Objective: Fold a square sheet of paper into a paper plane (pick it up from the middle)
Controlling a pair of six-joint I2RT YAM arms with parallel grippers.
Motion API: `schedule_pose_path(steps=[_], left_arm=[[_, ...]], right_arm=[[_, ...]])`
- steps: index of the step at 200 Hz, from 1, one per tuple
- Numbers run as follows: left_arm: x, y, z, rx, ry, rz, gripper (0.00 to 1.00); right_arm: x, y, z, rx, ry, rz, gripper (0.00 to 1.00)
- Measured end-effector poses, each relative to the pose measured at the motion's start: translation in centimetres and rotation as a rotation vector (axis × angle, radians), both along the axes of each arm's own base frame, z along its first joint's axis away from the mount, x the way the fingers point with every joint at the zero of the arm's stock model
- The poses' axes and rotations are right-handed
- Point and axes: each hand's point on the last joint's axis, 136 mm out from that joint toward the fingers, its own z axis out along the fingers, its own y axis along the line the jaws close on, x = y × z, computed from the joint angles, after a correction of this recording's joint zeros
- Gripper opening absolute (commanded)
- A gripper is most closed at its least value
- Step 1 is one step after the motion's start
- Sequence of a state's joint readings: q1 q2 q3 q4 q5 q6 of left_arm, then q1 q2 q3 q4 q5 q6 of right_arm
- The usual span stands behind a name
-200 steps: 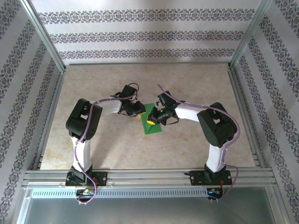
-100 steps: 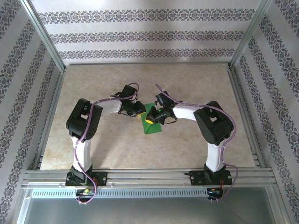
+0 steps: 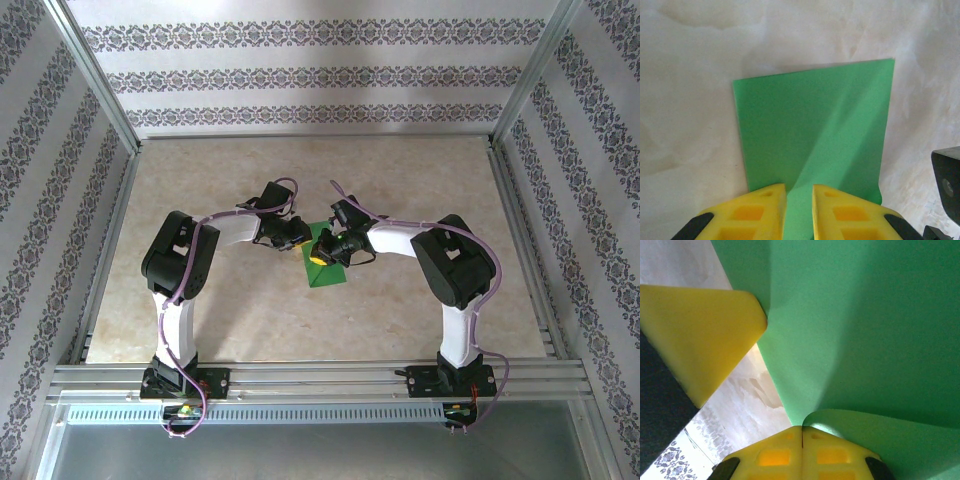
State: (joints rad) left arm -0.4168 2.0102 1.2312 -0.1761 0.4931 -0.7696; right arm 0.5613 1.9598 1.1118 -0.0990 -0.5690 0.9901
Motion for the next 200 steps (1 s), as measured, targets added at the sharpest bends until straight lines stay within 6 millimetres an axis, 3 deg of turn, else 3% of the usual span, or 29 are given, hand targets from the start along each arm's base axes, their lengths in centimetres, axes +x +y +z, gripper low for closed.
schedule_pose_path(steps=[200], left_arm=[[0.0, -0.01, -0.01, 0.0, 0.0, 0.0, 0.22]], right_arm=[[-0.02, -0.02, -0.84, -0.009, 0.016, 0.001, 0.01]])
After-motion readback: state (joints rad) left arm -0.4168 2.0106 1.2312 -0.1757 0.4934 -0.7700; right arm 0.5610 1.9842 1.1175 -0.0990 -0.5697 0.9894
